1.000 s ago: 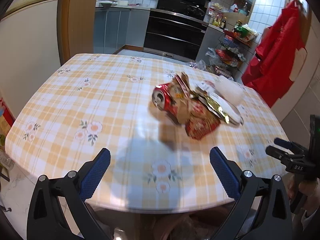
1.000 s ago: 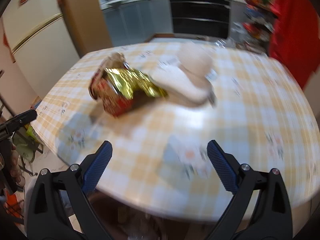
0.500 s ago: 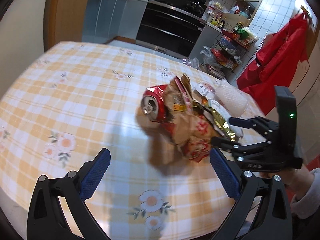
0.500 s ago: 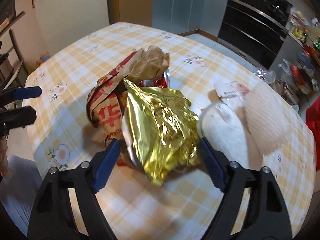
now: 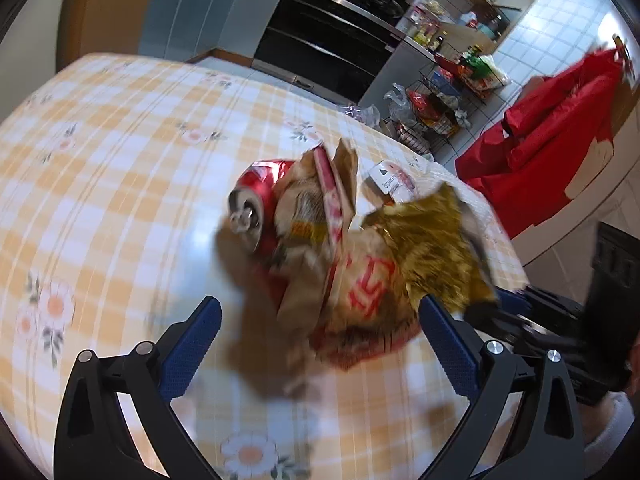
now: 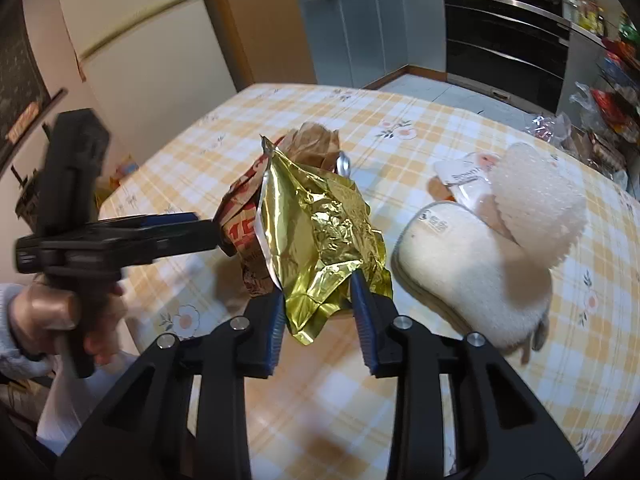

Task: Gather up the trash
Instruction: 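Grasp the brown paper bag with the left gripper while the right lifts the foil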

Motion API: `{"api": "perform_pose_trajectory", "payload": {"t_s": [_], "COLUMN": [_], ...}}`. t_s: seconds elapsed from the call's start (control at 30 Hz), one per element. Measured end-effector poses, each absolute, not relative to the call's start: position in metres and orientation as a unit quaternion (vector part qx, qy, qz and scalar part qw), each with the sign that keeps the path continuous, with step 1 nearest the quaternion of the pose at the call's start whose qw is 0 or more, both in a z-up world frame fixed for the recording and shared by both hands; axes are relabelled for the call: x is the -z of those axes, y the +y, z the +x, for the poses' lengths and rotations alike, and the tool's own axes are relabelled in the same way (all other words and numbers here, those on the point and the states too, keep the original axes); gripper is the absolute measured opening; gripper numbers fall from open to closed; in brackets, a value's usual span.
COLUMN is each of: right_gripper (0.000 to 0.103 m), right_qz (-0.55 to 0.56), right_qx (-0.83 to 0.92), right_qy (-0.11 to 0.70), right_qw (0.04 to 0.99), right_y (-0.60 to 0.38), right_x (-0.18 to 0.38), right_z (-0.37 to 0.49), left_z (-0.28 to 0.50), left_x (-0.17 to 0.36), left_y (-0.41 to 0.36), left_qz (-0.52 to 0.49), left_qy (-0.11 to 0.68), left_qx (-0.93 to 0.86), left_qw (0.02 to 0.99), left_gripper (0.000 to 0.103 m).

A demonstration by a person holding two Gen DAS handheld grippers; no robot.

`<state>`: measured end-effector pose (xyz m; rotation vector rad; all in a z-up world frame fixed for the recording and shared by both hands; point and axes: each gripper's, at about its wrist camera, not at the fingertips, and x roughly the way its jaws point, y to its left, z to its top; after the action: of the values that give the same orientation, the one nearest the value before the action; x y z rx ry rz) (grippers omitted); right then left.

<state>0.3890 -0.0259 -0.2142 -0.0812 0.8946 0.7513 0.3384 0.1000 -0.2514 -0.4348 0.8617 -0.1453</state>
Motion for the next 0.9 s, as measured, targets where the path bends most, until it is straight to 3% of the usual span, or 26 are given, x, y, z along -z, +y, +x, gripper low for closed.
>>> {"api": "perform_pose_trajectory", "payload": {"t_s": [0.23, 0.33, 0.37, 0.53, 0.9], "right_gripper": [0.032, 0.032, 0.032, 0.032, 0.032], "right_qz": [0.037, 0.070, 0.076, 0.101, 0.125], "right_qx": [-0.341, -0.333, -0.330, -0.310, -0.275], "right_qy": [0.405, 0.402, 0.401, 0.394, 0.366], "right_qw": [0.847, 0.850, 0.851, 0.860, 0.880], "right_y": [-0.057, -0.069, -0.073, -0.092, -0.129], "right_x": [0.205, 0.204, 0.204, 0.199, 0.171], "right_z": [0.370, 0.360, 0.357, 0.337, 0.287], "left_z": [0.362, 0.360, 0.357, 0.338, 0.269], "left_x": [0.261, 0.263, 0.262, 0.251, 0.198], "left_y": [0.094, 0.097, 0.099, 0.099, 0.082], "left_qz": [-0.215, -0.226, -0.232, -0.229, -0.178], "left_qy": [0.434, 0.435, 0.434, 0.430, 0.398], "left_qx": [0.070, 0.073, 0.078, 0.102, 0.142], "left_qw": [0.872, 0.869, 0.867, 0.867, 0.889], "left_gripper": [0.083, 0.068, 0.054, 0.041, 0.039]}}
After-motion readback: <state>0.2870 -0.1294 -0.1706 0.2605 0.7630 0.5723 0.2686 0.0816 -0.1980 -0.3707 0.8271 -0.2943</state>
